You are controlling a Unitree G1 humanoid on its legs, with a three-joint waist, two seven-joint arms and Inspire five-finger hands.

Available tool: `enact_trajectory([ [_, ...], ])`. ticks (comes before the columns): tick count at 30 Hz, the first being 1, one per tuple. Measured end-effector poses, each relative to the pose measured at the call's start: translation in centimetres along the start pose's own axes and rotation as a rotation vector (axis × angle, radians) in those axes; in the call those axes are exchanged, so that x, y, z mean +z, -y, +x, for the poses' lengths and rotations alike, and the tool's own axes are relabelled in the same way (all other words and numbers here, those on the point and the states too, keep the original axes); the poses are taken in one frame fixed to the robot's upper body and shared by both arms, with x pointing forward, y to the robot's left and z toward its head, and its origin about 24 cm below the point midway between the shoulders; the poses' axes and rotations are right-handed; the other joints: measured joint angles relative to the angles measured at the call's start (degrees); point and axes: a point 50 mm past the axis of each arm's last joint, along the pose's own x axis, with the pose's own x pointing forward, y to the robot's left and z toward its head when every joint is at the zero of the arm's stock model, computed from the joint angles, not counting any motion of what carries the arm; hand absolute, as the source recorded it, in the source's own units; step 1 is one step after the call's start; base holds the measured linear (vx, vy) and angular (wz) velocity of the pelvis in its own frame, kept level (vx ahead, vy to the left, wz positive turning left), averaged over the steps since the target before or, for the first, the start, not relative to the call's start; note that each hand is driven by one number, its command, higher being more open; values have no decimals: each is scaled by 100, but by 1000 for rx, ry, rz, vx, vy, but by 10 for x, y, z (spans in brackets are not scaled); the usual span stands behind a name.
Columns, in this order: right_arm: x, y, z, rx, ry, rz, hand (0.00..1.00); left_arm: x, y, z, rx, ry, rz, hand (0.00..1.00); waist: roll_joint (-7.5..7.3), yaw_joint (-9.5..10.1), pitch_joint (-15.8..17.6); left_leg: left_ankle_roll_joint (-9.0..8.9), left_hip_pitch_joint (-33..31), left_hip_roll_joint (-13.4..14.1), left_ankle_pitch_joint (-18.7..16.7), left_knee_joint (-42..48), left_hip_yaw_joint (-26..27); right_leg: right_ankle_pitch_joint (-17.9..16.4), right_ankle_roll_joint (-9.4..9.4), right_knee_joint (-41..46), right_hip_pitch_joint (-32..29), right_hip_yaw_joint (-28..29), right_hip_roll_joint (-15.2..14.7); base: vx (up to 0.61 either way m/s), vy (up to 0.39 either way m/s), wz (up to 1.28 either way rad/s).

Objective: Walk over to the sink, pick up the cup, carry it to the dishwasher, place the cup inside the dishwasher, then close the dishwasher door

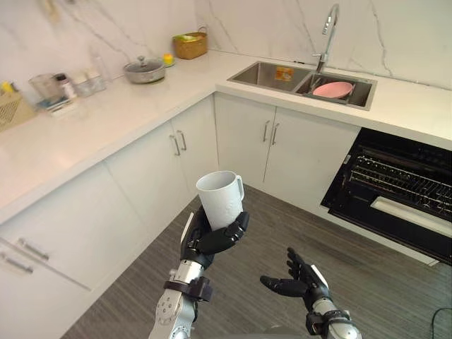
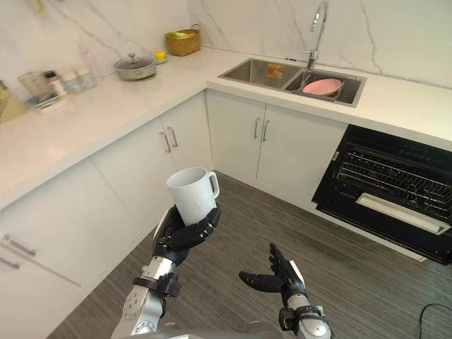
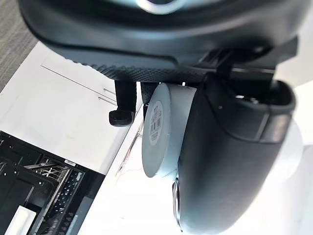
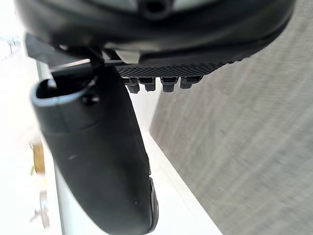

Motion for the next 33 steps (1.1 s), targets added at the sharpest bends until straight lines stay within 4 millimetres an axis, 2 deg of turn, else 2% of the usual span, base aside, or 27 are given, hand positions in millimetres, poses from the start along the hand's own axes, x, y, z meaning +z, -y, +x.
enact_trajectory([
  [1, 2, -3, 3, 9, 4, -9, 100, 1, -2, 0, 7, 2, 2, 0, -34, 49, 24, -96, -146, -283, 241, -825, -391, -66, 58, -71, 145, 286, -56, 475, 121, -115],
  [2, 3, -5, 4, 17, 4, -17, 100, 2, -4, 0, 12, 5, 4, 0, -32, 52, 26, -208, -242, -415, 577, -1434, -646, -216, 140, -72, 289, 527, -86, 463, 142, -112],
  [4, 0, -5, 3, 20, -9, -21, 100, 2, -4, 0, 13, 8, 4, 0, -16, 48, 16, -222, -253, -456, 993, -1816, -675, -547, 261, 44, 461, 790, -89, 477, 219, -101],
  [5, -5, -5, 2, 20, -26, -16, 100, 3, -4, 0, 9, 10, 4, 0, -41, 53, -31, 24, -254, -482, 1414, -1508, -661, -971, 331, 365, 545, 1081, -104, 631, 357, -105],
  [6, -7, -6, 2, 18, -34, -11, 100, 3, -4, 0, 7, 8, 6, 0, -100, 45, -74, 104, -278, -507, 1490, -1298, -580, -1130, 369, 475, 563, 1187, -163, 673, 366, -93],
  [7, -13, -8, 0, 16, -55, 9, 100, 3, -5, 0, 0, -6, 19, 0, -294, -46, -229, 266, -293, -639, 1207, -991, -367, -1369, 445, 771, 549, 1272, -399, 581, 286, -57],
  [9, -16, -7, -1, 15, -67, 23, 100, 3, -5, 2, -7, -9, 23, 0, -405, -109, -227, 431, -145, -719, 855, -772, -134, -1273, 658, 1819, 134, 938, -642, 533, 247, -57],
  [10, -17, -8, 0, 19, -72, 26, 100, 5, -6, 3, -9, -5, 30, 0, -488, -96, -175, 551, 83, -737, 598, -676, 76, -1080, 885, 2591, -90, 554, -897, 587, 295, -68],
  [11, -19, -10, 0, 28, -81, 32, 100, 6, -7, 3, -7, -9, 39, 0, -529, -81, -153, 669, 337, -749, 438, -687, 219, -794, 917, 3208, -245, 241, -1140, 466, 228, -75],
  [12, -20, -12, 2, 38, -89, 35, 100, 6, -9, 2, 1, -17, 43, 0, -518, -96, -113, 715, 680, -752, 310, -786, 314, -665, 860, 3717, -360, -77, -1379, 438, 181, -69],
  [13, -21, -13, 2, 52, -95, 33, 100, 6, -10, 3, 17, -19, 46, 0, -429, -109, -55, 704, 1193, -732, 243, -1097, 352, -799, 658, 4121, -454, -463, -1494, 328, 111, -52],
  [14, -22, -14, 2, 58, -96, 32, 100, 7, -11, 4, 19, -15, 48, 0, -370, -125, -53, 703, 1411, -695, 243, -1289, 369, -860, 634, 4170, -532, -597, -1459, 379, 110, -39],
  [15, -21, -16, 3, 68, -93, 27, 100, 10, -9, 7, 7, 0, 51, 0, -255, -145, -68, 673, 1716, -573, 261, -1602, 407, -968, 660, 4058, -801, -830, -1302, 340, 82, -19],
  [18, -11, -23, 8, 105, -56, 11, 100, 23, -4, 16, -35, 54, 68, 0, -231, -152, -55, 542, 2129, -437, 324, -2190, 555, -989, 733, 2985, -1538, -1388, -1210, 317, 46, -25],
  [19, -5, -24, 10, 111, -29, 8, 100, 25, -4, 18, -41, 62, 73, 0, -230, -160, -61, 448, 2243, -394, 298, -2318, 655, -820, 744, 2304, -1769, -1623, -1203, 390, -15, -28],
  [20, 2, -25, 11, 120, -3, 5, 100, 25, -6, 18, -40, 62, 81, 0, -289, -198, -74, 278, 2330, -408, 194, -2323, 715, -297, 590, 1634, -1922, -1756, -1182, 340, -42, -26],
  [21, 4, -27, 11, 128, 10, 6, 100, 25, -8, 16, -39, 54, 91, 0, -466, -240, -112, 142, 2420, -505, 82, -2275, 734, 409, 400, 1309, -1997, -1692, -1223, 502, -122, -21],
  [22, 4, -24, 11, 125, 8, 1, 100, 18, -10, 14, -19, 25, 87, 0, -390, -270, -149, -1, 2521, -433, -105, -2121, 735, 556, 217, 1366, -1999, -1694, -1180, 444, -123, -23],
  [23, 4, -23, 11, 118, 3, 1, 100, 13, -10, 12, -7, 4, 76, 0, -288, -266, -173, -32, 2492, -283, -122, -1958, 740, 528, 197, 1297, -1927, -1724, -1073, 449, -139, -24],
  [24, 5, -21, 11, 114, 4, -1, 100, 8, -9, 12, -1, -13, 67, 0, -216, -265, -172, -72, 2340, -142, -98, -1558, 742, 444, 197, 1111, -1798, -1728, -949, 305, -113, -19],
  [26, 8, -13, 12, 110, 6, -24, 100, 3, -1, 13, -12, -20, 45, 0, -28, -226, -29, -278, 1631, 423, 98, 316, 610, 429, 139, 624, -1331, -1731, -584, 346, -137, -20],
  [27, 8, -13, 12, 110, 6, -24, 100, 2, 1, 14, -15, -22, 43, 0, 0, -198, -14, -286, 1497, 551, 72, 702, 590, 424, 129, 505, -1191, -1701, -513, 364, -72, -35],
  [28, 8, -12, 12, 107, 7, -24, 100, -1, 2, 14, -17, -31, 46, 0, -17, -152, 4, -188, 1322, 639, -35, 1040, 611, 404, 101, 306, -910, -1637, -462, 334, -25, -42],
  [29, 11, -10, 14, 99, 22, -23, 100, -2, 2, 14, -16, -35, 44, 0, -53, -138, 18, -99, 1190, 591, -99, 941, 624, 421, 129, 109, -681, -1529, -461, 278, -17, -44],
  [30, 13, -10, 14, 98, 31, -23, 100, -2, 2, 13, -16, -35, 44, 0, -94, -122, 44, -84, 1132, 551, -135, 764, 619, 442, 157, 17, -595, -1468, -461, 196, 6, -45],
  [32, 17, -7, 16, 86, 49, -23, 100, -1, 2, 13, -21, -29, 45, 0, -76, -98, 33, -91, 1044, 308, -139, -208, 451, 510, 248, -232, -396, -1304, -491, 213, 77, -40],
  [33, 20, -7, 18, 81, 57, -25, 100, 0, 2, 13, -26, -21, 45, 0, -78, -77, 34, -82, 1008, 87, -101, -935, 164, 547, 307, -357, -315, -1182, -525, 190, 124, -41],
])
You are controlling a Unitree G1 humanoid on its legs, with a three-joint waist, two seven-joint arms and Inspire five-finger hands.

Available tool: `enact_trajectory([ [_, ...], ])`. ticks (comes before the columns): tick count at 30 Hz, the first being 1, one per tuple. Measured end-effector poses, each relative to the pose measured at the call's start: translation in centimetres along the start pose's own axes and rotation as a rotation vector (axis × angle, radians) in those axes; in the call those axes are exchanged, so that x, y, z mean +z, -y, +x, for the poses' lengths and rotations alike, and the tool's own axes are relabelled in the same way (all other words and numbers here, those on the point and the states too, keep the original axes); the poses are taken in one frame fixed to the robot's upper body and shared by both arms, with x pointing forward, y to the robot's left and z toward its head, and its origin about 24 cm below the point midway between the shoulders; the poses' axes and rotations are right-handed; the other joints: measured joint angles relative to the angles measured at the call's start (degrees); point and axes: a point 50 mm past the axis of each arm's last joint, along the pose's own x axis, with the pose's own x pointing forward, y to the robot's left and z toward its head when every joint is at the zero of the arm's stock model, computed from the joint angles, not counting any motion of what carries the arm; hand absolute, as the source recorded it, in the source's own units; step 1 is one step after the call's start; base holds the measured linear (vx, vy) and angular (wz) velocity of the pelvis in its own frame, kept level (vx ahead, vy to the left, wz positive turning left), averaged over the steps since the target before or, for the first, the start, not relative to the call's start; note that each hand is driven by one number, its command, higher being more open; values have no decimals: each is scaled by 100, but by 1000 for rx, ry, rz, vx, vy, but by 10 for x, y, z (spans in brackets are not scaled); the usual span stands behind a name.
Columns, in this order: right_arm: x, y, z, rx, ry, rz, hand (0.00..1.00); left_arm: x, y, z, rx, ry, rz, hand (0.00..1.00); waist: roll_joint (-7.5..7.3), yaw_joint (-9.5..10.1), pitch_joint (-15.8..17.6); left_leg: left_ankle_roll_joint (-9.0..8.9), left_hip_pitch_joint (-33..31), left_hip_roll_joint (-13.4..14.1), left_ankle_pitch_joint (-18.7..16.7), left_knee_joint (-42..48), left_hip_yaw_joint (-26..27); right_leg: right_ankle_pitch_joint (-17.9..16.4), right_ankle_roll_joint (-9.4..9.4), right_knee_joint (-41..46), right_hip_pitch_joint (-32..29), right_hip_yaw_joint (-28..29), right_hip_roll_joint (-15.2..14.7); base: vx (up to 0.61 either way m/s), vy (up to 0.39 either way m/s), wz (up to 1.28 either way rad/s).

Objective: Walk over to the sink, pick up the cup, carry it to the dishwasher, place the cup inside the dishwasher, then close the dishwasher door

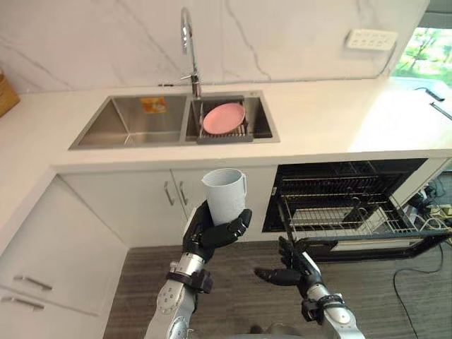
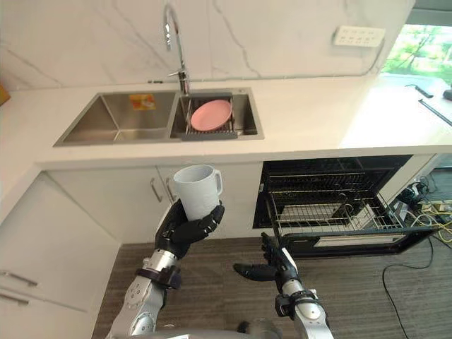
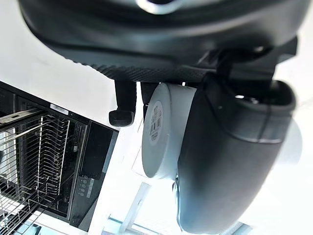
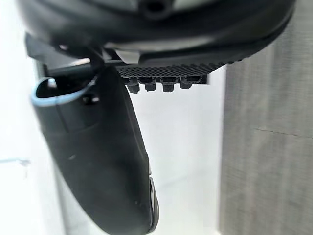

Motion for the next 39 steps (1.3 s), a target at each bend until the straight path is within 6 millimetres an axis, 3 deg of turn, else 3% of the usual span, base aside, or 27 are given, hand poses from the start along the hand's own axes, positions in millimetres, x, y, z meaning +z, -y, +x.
enact_trajectory([
  [2, 3, -1, 3, 1, 10, -4, 100, 1, 0, 0, -9, 9, 2, 0, 8, 95, -2, -25, -64, -294, 278, -894, -514, 62, 104, -148, 44, 245, -16, 171, 183, -67],
  [3, 4, -2, 4, 2, 12, -13, 100, 1, 1, -1, -5, 11, -7, 0, 87, 153, -40, -25, -3, -406, 900, -1293, -758, 61, 222, -161, 38, 480, 8, 212, 259, -79],
  [4, 5, -4, 4, 7, 12, -20, 100, 1, 0, -2, -1, 10, -9, 0, 107, 145, -52, 135, 55, -426, 1137, -1353, -747, 37, 279, -142, 19, 579, 32, 204, 277, -82],
  [5, 4, -11, 5, 15, 16, -7, 100, 1, -2, -3, 0, 5, -1, 0, 7, 129, -53, 222, 135, -489, 1084, -1344, -562, -5, 372, -57, -13, 743, -54, 171, 235, -53],
  [9, 14, -18, 5, 22, 63, -18, 100, 2, 0, -1, -8, 10, -1, 0, -89, 30, -15, 406, 303, -768, 875, -1355, -171, -194, 647, 302, -181, 1077, -365, 122, 227, -45],
  [12, 15, -20, 5, 25, 71, -18, 100, 3, 4, 2, -25, 15, -2, 0, -82, -16, 3, 474, 757, -869, 748, -1555, 137, -259, 662, 1121, -391, 980, -533, 52, 175, -50],
  [14, 17, -25, 5, 45, 87, -25, 100, 9, 4, 4, -32, 36, 8, 0, -145, -17, 1, 491, 1039, -942, 713, -1792, 470, -268, 614, 1528, -586, 476, -740, -6, 151, -70],
  [18, 22, -30, 7, 65, 111, -46, 100, 18, 1, 9, -48, 65, 37, 0, -200, -30, -16, 501, 1065, -980, 716, -1908, 803, -168, 655, 594, -333, 62, -681, 31, 83, -60],
  [20, 23, -27, 7, 64, 112, -53, 100, 21, 1, 13, -53, 78, 43, 0, -169, -61, 1, 507, 1098, -877, 721, -1941, 791, 149, 611, 63, -115, 125, -466, 34, 19, -33],
  [24, 30, -21, 6, 42, 140, -56, 100, 21, 1, 13, -53, 76, 44, 0, -173, -98, 4, 494, 1107, -850, 711, -1912, 779, 217, 600, -68, -85, 245, -404, 12, 4, -17],
  [26, 31, -20, 6, 36, 148, -55, 100, 21, 1, 13, -54, 79, 43, 0, -153, -94, 10, 362, 959, -724, 513, -1633, 780, 227, 585, -155, -80, 230, -325, -20, -22, -3],
  [28, 32, -21, 5, 40, 152, -56, 100, 17, 2, 11, -48, 69, 38, 0, -73, -10, 64, -59, 808, -391, 142, -911, 814, 147, 460, -324, 102, 279, -113, 1, -77, -14],
  [29, 33, -21, 5, 41, 160, -55, 100, 17, 2, 10, -44, 68, 38, 0, -59, -2, 93, -154, 677, -279, 86, -523, 798, 145, 456, -353, 162, 287, -72, 33, -73, -16],
  [31, 45, -21, 4, 47, 209, -72, 100, 12, 3, 7, -20, 58, 15, 0, 180, -8, 204, -196, 60, 257, 142, 1235, 607, 132, 356, -443, 358, 382, 170, 32, -58, -32],
  [32, 50, -20, 3, 48, 233, -80, 100, 9, 2, 4, -7, 48, 9, 0, 232, 0, 248, -248, -217, 421, 235, 1896, 460, 171, 265, -516, 483, 529, 250, 83, -13, -65],
  [34, 55, -22, 4, 48, 256, -76, 100, 6, 1, 1, -4, 33, 7, 0, 230, 80, 235, -114, -142, 121, 24, 1188, 157, 181, 263, -543, 533, 856, 143, 149, 71, -90],
  [35, 59, -19, 5, 38, 274, -80, 100, 6, 2, 1, -17, 37, 8, 0, 225, 91, 223, -144, -54, -293, 99, -120, -358, 222, 355, -555, 443, 1090, 14, 122, 85, -81],
  [36, 59, -18, 5, 37, 277, -82, 100, 6, 2, 1, -20, 38, 7, 0, 235, 95, 219, -155, -17, -339, 218, -396, -467, 225, 363, -555, 416, 1139, 7, 118, 151, -89],
  [37, 57, -17, 5, 34, 266, -86, 100, 6, 3, 1, -23, 40, 4, 0, 239, 95, 184, 120, 151, -432, 851, -964, -440, 203, 439, -582, 363, 1342, -24, 93, 118, -49],
  [39, 54, -18, 4, 32, 260, -75, 100, 7, 2, 1, -26, 40, 11, 0, 168, 32, 148, 166, 273, -549, 922, -1247, -345, 270, 577, -629, 352, 1407, -130, 123, 112, -33],
])
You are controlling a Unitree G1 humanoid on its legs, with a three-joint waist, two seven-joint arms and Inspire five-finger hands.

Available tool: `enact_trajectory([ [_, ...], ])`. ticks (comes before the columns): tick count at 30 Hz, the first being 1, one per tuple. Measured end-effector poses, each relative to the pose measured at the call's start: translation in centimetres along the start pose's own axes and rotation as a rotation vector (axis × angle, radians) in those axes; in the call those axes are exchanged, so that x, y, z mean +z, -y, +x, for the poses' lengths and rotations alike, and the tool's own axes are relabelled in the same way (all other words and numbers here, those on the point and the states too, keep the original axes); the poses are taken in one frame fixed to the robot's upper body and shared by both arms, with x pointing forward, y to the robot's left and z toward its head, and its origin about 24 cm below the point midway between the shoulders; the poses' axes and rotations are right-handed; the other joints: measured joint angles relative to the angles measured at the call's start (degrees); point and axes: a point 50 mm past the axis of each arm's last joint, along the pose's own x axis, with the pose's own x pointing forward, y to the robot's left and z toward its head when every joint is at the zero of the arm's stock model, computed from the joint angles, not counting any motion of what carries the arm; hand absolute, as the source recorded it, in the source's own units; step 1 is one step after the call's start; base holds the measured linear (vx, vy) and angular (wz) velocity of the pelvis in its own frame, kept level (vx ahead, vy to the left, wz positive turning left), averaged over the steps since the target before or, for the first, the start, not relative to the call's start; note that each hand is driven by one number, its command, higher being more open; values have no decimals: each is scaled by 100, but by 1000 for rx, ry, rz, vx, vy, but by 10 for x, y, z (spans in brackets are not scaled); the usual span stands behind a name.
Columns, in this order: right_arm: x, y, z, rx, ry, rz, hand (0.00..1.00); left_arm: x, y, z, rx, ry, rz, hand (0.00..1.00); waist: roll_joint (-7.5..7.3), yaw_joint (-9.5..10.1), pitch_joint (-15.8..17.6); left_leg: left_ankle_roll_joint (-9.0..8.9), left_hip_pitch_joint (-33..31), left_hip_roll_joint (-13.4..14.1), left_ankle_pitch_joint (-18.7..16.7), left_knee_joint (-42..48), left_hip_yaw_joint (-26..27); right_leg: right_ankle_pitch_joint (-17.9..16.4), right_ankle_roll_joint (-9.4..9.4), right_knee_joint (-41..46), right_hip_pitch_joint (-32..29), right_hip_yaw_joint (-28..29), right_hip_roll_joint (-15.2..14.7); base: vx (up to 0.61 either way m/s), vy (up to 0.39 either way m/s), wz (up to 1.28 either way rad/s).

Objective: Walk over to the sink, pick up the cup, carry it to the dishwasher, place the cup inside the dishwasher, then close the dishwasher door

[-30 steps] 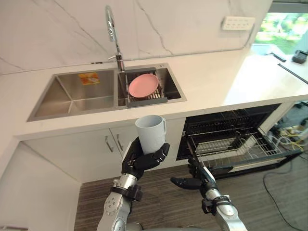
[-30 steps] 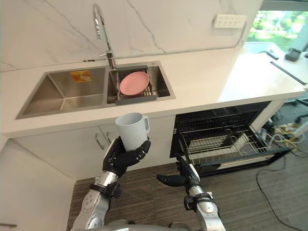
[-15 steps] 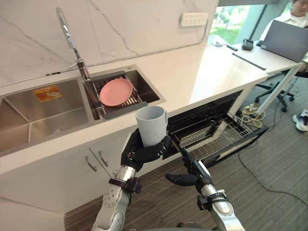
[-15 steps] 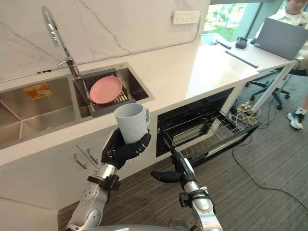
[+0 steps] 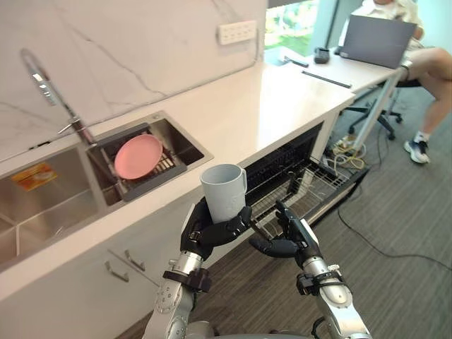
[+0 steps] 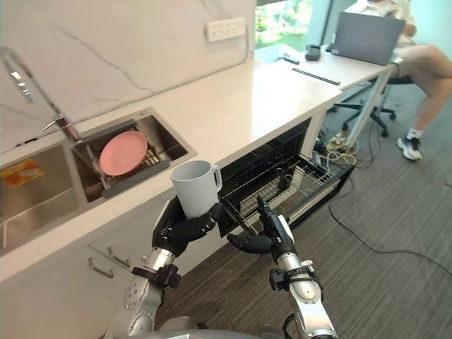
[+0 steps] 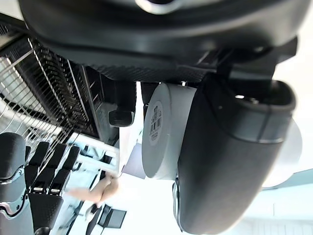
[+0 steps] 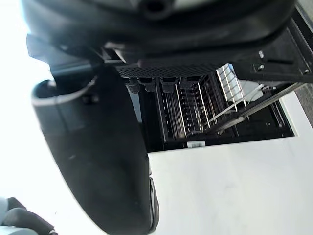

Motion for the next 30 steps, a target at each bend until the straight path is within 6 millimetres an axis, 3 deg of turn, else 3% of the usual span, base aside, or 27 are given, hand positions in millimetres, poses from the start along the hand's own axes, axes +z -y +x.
enact_trajectory([
  [2, -1, -2, 0, 1, -2, 5, 100, -1, 1, 0, -5, -3, -1, 0, -110, -47, -47, 75, 44, -120, 80, -259, 129, -1, 58, -41, -101, 86, -96, 183, 98, -21],
  [14, -4, -3, -3, -21, -12, 21, 100, 1, 4, 6, 37, 3, 58, 0, -139, -63, -87, 122, 447, -205, 107, -604, 63, 18, 86, -110, 73, 131, -127, 38, 18, -7],
  [20, -10, -9, -10, -23, -28, 50, 100, 11, -3, 9, 55, 35, 157, 0, -287, -57, -184, 82, 527, -243, 301, -828, 66, 40, 83, -197, 73, 123, -92, -88, -29, -1],
  [30, 44, -16, -11, 46, 254, 120, 100, 50, -10, 24, 166, 223, 292, 0, -400, -58, -274, 87, 478, -246, 319, -828, 94, 164, 96, -350, 73, 164, -75, -10, -3, -2],
])
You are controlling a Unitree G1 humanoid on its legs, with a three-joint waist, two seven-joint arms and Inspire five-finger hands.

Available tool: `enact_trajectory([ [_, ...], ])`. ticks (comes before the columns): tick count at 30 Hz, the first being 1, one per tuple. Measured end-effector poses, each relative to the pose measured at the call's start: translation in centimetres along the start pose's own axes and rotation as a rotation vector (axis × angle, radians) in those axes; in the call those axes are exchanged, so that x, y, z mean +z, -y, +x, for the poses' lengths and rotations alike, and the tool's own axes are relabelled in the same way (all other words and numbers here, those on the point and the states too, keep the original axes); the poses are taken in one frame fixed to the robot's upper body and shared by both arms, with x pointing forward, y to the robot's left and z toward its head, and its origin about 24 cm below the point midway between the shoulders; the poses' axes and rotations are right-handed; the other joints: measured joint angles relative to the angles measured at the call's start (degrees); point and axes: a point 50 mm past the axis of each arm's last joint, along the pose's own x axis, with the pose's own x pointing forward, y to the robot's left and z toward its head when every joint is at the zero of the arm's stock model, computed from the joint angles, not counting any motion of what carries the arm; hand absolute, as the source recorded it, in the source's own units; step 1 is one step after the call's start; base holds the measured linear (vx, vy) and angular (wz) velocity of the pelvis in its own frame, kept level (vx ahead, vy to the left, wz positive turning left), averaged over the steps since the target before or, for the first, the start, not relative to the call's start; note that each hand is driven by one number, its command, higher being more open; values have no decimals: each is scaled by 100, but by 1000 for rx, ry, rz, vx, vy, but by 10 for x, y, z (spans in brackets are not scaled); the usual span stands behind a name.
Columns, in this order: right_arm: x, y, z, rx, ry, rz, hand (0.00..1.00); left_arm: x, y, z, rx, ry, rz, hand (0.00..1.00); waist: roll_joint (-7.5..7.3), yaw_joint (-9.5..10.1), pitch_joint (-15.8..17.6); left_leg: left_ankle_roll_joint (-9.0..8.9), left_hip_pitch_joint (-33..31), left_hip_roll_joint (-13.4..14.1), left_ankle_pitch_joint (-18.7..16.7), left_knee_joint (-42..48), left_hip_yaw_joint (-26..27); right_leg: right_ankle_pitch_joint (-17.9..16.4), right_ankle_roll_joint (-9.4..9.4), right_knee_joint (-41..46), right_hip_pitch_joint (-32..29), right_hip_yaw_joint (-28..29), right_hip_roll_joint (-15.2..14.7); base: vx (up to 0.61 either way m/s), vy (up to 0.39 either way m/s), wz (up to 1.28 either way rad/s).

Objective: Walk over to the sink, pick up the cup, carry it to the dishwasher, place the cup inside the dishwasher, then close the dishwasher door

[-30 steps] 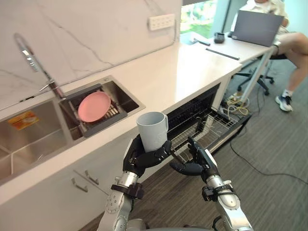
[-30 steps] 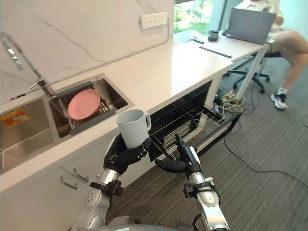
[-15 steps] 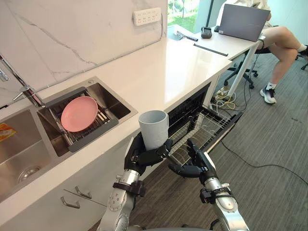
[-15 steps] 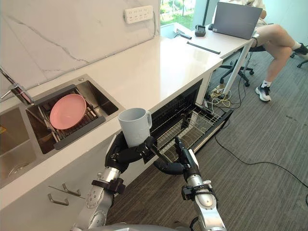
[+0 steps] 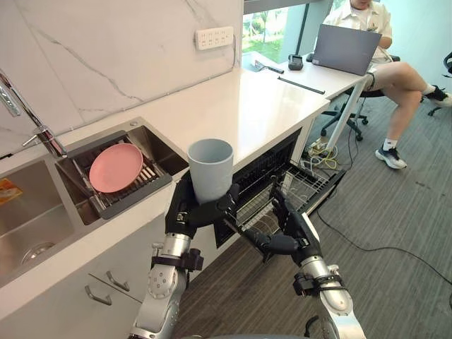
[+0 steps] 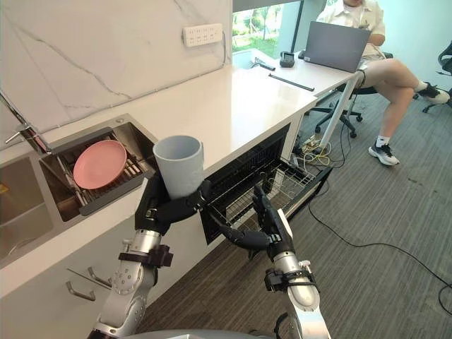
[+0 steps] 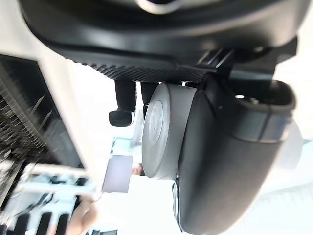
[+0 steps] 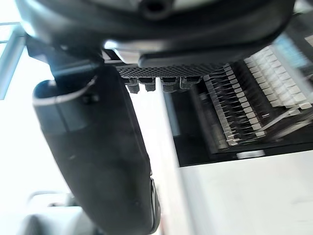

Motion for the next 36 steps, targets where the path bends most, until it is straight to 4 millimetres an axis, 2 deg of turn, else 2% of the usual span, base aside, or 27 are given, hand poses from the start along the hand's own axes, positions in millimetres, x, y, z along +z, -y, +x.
enact_trajectory([
  [4, 16, -6, 3, 44, 81, 31, 100, 2, -3, 2, 52, 16, 62, 0, -14, -4, -7, 15, 0, -17, -9, -18, 17, 27, 16, -43, 9, 18, -15, 7, 4, -1],
  [8, 23, -15, 6, 103, 117, 40, 100, 0, -2, 3, 66, 20, 118, 0, -14, -4, -10, 15, 9, -18, -9, -20, 27, 30, 19, -43, 9, 30, -15, 0, 0, 0],
  [11, 32, -26, 9, 163, 160, 43, 100, -5, 0, 3, 71, 2, 141, 0, -11, -3, -13, 15, 29, -18, -9, -21, 55, 39, 20, -42, 10, 66, -15, -27, 3, -5],
  [17, 45, -34, 17, 200, 226, 65, 100, -15, 5, 2, 57, -52, 161, 0, -6, -4, -38, 16, 37, -21, -9, -25, 74, 45, 23, -49, 10, 87, -16, -4, 1, -1],
  [21, 48, -39, 18, 218, 236, 76, 100, -18, 11, 1, 21, -70, 171, 0, -6, 2, -160, 17, 36, -22, -8, -55, 74, 46, 24, -77, 10, 86, -15, 0, 0, 0],
  [27, 50, -46, 21, 232, 245, 85, 100, -22, 28, -3, -73, -80, 184, 0, -6, 4, -168, 19, 36, -25, -7, -60, 74, 49, 27, -78, 10, 87, -17, 0, 0, 0],
  [36, 53, -44, 25, 174, 255, 121, 100, -24, 40, -6, -127, -78, 200, 0, -5, 16, -170, 23, 33, -27, -4, -70, 70, 50, 28, -79, 10, 79, -19, 0, 0, 0],
])
